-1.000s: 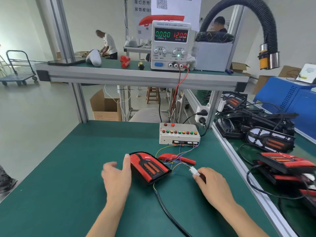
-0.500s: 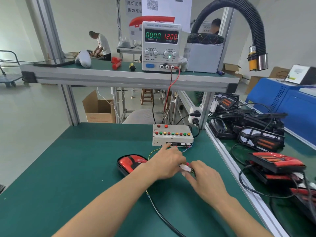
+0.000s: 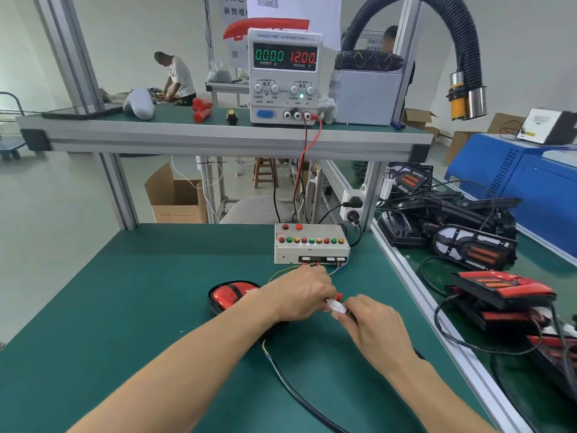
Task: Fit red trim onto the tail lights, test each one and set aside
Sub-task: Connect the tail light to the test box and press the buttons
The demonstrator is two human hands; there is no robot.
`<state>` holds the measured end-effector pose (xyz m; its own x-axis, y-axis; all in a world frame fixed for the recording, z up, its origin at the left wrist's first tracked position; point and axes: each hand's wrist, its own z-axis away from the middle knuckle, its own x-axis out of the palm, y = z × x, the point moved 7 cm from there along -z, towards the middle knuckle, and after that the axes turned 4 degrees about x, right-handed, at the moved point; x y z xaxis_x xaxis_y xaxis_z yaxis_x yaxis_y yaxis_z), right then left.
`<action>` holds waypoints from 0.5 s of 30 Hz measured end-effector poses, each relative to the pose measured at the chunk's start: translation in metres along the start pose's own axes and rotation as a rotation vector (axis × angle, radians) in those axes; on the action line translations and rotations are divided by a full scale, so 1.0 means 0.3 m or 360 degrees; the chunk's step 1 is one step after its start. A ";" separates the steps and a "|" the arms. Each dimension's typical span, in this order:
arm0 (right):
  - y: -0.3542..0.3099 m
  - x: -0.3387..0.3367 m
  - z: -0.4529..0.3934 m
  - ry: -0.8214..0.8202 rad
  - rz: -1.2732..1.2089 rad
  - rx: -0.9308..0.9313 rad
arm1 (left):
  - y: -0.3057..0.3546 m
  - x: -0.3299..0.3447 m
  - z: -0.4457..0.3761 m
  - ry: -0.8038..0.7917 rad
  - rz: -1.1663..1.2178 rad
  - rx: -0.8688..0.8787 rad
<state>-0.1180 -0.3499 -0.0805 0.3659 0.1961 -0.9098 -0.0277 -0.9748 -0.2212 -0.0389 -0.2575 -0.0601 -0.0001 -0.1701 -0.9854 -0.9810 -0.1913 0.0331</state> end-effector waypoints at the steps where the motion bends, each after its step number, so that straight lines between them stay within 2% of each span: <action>1: -0.003 0.000 0.001 0.0021 -0.0018 -0.0006 | 0.004 -0.002 -0.002 0.0022 0.0009 0.0018; 4: 0.027 -0.005 0.010 0.0093 -0.0056 0.0054 | -0.024 -0.007 0.019 0.0010 -0.0057 0.0018; 8: 0.114 -0.013 0.017 0.0131 -0.0142 0.0228 | -0.132 -0.045 0.080 0.0053 -0.0086 -0.0142; 11: 0.111 0.032 -0.011 -0.0025 -0.0113 0.0320 | -0.108 -0.052 0.040 0.0111 -0.0112 -0.0148; 15: 0.106 0.097 -0.028 -0.0228 0.0137 0.0407 | -0.096 0.003 0.021 0.0019 -0.0240 -0.0300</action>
<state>-0.1005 -0.3762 -0.1109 0.2179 0.1447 -0.9652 -0.2927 -0.9337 -0.2061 -0.0120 -0.2461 -0.0631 0.1472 -0.1369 -0.9796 -0.9160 -0.3925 -0.0828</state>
